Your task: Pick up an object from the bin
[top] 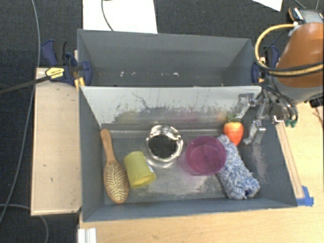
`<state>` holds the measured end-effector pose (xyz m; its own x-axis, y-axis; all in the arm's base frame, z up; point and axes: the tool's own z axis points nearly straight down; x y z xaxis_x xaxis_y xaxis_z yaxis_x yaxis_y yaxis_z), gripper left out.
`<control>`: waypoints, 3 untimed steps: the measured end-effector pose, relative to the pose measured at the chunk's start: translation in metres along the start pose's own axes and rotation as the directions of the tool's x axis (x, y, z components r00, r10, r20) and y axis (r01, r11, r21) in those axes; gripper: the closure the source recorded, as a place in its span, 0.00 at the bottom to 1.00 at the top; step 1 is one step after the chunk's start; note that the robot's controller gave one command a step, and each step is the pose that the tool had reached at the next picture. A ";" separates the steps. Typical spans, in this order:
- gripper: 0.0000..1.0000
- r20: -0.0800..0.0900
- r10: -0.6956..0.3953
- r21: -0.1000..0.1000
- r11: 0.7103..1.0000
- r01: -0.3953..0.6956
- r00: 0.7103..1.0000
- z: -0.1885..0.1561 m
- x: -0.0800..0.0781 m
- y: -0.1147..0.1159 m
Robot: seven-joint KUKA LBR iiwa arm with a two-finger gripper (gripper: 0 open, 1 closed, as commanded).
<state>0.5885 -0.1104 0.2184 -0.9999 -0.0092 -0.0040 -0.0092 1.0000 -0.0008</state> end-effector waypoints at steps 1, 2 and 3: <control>0.00 0.000 0.000 0.000 1.000 0.000 1.000 0.000 0.000 0.000; 0.00 0.005 -0.409 0.002 0.913 0.409 0.913 0.067 0.012 0.015; 0.00 0.003 -0.480 -0.001 0.877 0.480 0.877 0.074 0.018 0.046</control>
Offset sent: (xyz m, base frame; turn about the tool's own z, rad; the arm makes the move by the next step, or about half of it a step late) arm -0.0156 0.0175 -0.0833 -0.5104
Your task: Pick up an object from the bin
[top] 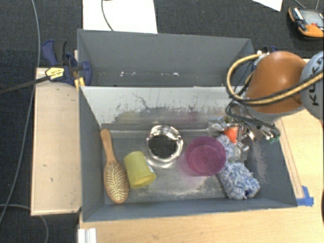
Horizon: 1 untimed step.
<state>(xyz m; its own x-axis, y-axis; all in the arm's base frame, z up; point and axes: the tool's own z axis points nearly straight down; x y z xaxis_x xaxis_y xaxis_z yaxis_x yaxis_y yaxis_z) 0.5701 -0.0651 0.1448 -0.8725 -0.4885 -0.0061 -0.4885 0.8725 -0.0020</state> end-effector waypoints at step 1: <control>0.00 0.000 -0.389 0.003 0.921 0.389 0.921 0.058 0.003 -0.008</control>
Offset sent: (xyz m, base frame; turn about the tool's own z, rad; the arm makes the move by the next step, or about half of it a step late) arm -0.0200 0.0349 -0.0748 -0.7605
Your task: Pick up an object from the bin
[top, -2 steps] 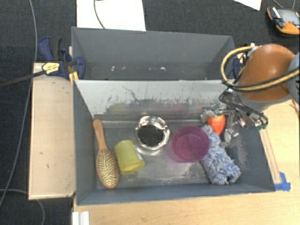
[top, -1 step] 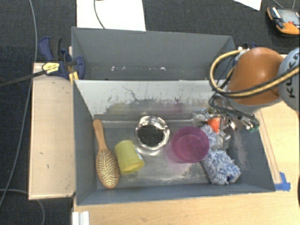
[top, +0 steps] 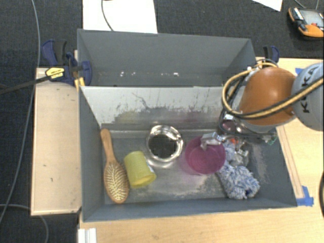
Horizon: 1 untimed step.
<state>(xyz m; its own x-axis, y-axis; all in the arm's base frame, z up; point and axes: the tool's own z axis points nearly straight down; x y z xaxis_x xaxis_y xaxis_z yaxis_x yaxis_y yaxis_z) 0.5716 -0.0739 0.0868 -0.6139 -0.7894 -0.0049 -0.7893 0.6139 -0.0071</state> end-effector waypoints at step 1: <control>1.00 0.000 -0.352 0.002 0.936 0.352 0.936 0.013 -0.022 0.042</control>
Offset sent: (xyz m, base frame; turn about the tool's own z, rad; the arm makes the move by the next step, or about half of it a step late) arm 0.0000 0.0000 0.0000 0.0000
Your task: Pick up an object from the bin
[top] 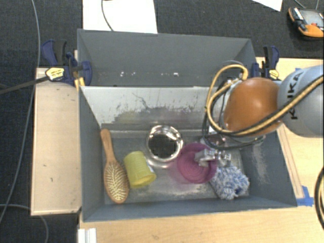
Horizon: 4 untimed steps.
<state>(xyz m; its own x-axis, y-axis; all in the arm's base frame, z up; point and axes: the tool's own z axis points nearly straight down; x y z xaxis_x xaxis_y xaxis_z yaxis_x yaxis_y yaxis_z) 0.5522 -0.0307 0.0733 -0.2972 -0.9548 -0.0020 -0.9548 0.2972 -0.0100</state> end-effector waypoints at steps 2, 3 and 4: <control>1.00 0.002 0.019 0.002 1.000 -0.019 1.000 -0.016 0.010 0.007; 1.00 0.001 0.012 0.003 1.000 -0.012 1.000 -0.007 0.003 0.003; 1.00 0.004 0.019 0.002 1.000 -0.019 1.000 -0.034 -0.003 0.002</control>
Offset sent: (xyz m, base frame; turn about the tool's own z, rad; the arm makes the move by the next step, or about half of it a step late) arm -0.0107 -0.0083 0.0144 0.0210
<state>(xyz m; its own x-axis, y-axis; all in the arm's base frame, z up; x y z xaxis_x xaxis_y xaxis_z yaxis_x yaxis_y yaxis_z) 0.5512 -0.0276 0.1078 -0.3155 -0.9489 -0.0058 -0.9488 0.3155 -0.0122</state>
